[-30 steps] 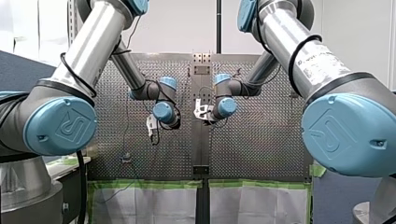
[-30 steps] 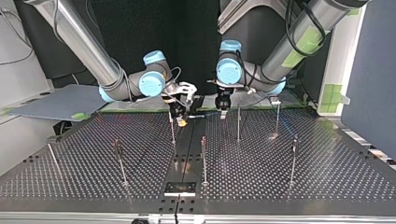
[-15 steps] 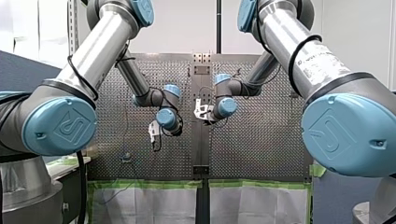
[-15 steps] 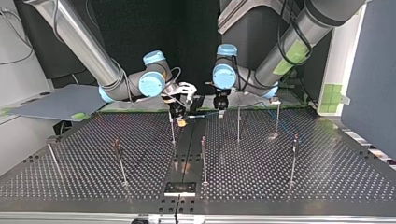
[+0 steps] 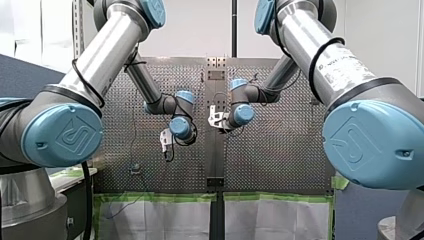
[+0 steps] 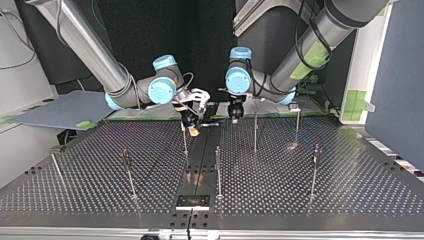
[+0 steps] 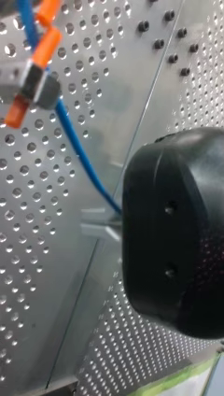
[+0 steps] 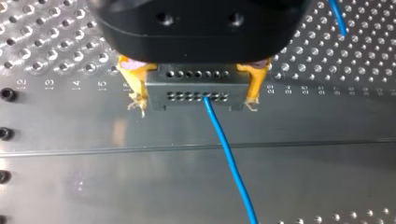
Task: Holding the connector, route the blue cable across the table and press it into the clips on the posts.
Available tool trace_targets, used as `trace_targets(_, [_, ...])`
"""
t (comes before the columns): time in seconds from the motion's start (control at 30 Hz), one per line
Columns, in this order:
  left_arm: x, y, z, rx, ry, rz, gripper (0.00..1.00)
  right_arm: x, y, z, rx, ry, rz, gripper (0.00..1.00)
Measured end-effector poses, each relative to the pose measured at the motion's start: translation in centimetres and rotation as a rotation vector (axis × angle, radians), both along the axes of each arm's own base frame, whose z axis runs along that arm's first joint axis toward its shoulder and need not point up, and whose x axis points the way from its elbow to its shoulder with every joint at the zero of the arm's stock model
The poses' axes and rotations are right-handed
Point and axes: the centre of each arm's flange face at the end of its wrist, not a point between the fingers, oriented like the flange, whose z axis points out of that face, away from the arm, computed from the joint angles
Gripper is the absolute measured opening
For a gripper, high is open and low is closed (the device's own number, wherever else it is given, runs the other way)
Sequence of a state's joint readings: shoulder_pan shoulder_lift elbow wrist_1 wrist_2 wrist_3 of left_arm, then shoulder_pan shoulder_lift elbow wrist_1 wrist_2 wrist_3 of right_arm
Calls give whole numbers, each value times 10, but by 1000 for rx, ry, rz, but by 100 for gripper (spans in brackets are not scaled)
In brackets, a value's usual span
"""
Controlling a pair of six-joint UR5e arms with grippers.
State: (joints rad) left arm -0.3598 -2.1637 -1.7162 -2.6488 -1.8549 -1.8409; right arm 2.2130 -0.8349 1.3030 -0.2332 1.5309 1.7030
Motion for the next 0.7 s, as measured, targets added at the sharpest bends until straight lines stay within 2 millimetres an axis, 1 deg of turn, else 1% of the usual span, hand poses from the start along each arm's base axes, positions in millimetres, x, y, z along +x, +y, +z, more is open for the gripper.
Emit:
trace_targets(0.2, [0,-1,8,-11,-12,2,0,2,-2,5,-7,-3,2,0])
trace_targets(0.33, [-2,-1,28,-26,-32,3,0,2,-3,17,-18,-11,3,0])
trace_targets(0.47, [-4,0,52,-38,-59,16,0,1,-3,36,-37,-28,2,0])
trace_targets(0.7, [-10,3,93,-54,-103,27,0,-4,3,77,-63,-47,0,0])
